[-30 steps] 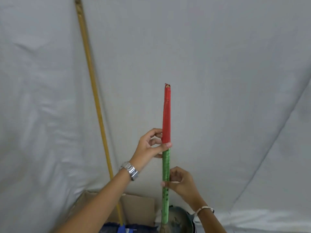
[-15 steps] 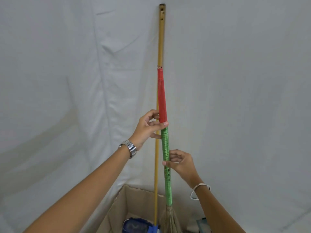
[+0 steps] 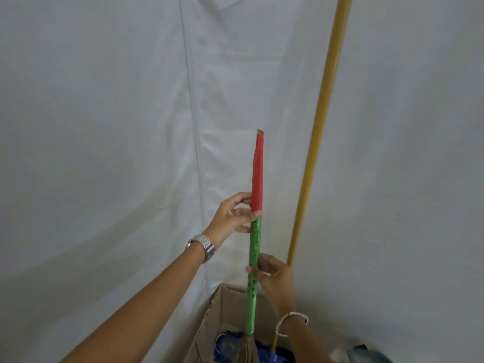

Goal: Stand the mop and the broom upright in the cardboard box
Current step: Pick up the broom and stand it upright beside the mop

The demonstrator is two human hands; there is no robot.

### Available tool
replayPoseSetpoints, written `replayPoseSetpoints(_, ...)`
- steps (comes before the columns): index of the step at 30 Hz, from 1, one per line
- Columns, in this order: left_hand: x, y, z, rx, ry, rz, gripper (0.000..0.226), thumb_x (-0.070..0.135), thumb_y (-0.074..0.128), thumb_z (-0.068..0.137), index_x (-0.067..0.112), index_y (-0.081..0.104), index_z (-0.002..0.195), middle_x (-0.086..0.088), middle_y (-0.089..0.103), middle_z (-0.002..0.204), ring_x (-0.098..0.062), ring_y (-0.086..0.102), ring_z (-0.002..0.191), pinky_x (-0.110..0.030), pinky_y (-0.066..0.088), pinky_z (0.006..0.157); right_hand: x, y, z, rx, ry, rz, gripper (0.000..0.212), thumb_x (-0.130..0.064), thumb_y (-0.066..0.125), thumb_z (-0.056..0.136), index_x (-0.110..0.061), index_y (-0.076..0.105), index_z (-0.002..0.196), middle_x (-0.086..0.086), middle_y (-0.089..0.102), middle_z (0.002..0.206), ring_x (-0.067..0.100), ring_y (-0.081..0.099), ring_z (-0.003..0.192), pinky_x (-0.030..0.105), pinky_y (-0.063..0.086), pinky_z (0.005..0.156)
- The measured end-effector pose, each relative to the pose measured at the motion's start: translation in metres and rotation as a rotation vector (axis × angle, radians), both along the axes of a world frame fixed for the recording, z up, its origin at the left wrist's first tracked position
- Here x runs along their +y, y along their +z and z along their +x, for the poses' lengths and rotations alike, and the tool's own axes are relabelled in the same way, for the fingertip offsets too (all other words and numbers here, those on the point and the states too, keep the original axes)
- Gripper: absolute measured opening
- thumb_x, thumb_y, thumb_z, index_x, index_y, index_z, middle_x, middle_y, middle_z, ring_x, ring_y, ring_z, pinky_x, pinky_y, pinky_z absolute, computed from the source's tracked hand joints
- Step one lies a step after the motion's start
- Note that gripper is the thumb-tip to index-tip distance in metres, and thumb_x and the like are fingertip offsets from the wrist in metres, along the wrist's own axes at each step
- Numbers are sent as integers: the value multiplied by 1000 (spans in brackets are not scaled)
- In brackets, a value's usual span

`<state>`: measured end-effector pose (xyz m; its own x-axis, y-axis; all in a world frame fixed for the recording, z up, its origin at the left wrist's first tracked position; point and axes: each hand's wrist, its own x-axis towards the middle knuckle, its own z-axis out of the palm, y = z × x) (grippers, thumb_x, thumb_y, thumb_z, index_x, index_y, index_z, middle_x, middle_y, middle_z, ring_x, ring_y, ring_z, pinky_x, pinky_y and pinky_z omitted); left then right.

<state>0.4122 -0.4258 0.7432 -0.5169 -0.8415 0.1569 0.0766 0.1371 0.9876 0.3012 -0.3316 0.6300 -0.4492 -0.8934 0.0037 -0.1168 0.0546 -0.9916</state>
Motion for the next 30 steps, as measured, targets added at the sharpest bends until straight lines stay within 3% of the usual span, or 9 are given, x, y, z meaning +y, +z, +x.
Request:
replayPoseSetpoints(5, -51, -58, 5, -23, 110, 99, 39, 0, 70, 75, 14, 58, 109, -1, 60, 97, -12, 68, 75, -41, 61, 70, -66, -52, 7, -13, 53, 96, 34, -2, 82, 62, -32, 72, 75, -24, 72, 62, 1, 70, 65, 12, 54, 60)
replayPoseSetpoints(8, -80, -92, 10, -22, 164, 132, 35, -1, 72, 73, 14, 58, 101, -2, 61, 97, -11, 69, 72, -42, 59, 71, -102, -86, 12, 21, 66, 115, 45, -1, 81, 63, -45, 70, 59, -27, 70, 60, -2, 68, 66, 10, 53, 63)
replayPoseSetpoints(11, -105, -120, 14, -5, 205, 146, 33, -2, 74, 71, 17, 58, 93, 1, 61, 93, -9, 69, 69, -37, 61, 66, -130, -116, 13, 45, 32, 123, 45, 3, 79, 63, -41, 69, 58, -24, 70, 57, 7, 68, 68, 24, 56, 72)
replayPoseSetpoints(14, -122, -141, 18, -2, 223, 159, 33, -1, 76, 69, 20, 59, 89, 4, 63, 89, -8, 70, 70, -30, 60, 60, -149, -130, 15, 77, 16, 129, 32, 4, 78, 65, -24, 75, 81, -9, 73, 74, 13, 68, 75, 36, 57, 82)
replayPoseSetpoints(17, -137, -159, 20, 7, 244, 152, 32, 1, 77, 69, 21, 60, 88, 4, 64, 91, -8, 70, 73, -26, 58, 59, -165, -148, 21, 145, -11, 106, 30, 2, 76, 68, -10, 74, 95, 4, 75, 90, 17, 69, 84, 35, 55, 85)
replayPoseSetpoints(23, -147, -177, 16, -44, 316, 13, 37, 7, 80, 66, 26, 59, 90, 6, 67, 91, -11, 67, 84, -33, 59, 73, -177, -154, 19, 402, 55, 214, 27, -12, 72, 75, -21, 70, 99, 2, 76, 90, 18, 70, 87, 37, 56, 79)
replayPoseSetpoints(27, -144, -181, 15, -127, 279, -105, 38, 11, 79, 68, 18, 60, 100, 4, 68, 99, -11, 65, 93, -22, 54, 85, -179, -156, 11, 506, 19, 337, 29, -23, 70, 78, -30, 67, 105, -7, 75, 97, 15, 69, 86, 30, 53, 72)
replayPoseSetpoints(30, -141, -181, 15, -168, 262, -134, 39, 13, 77, 72, 16, 60, 107, 3, 66, 104, -12, 63, 100, -13, 51, 81, -181, -157, 10, 487, 23, 347, 28, -22, 66, 81, -28, 65, 109, -4, 74, 102, 17, 68, 89, 30, 53, 72)
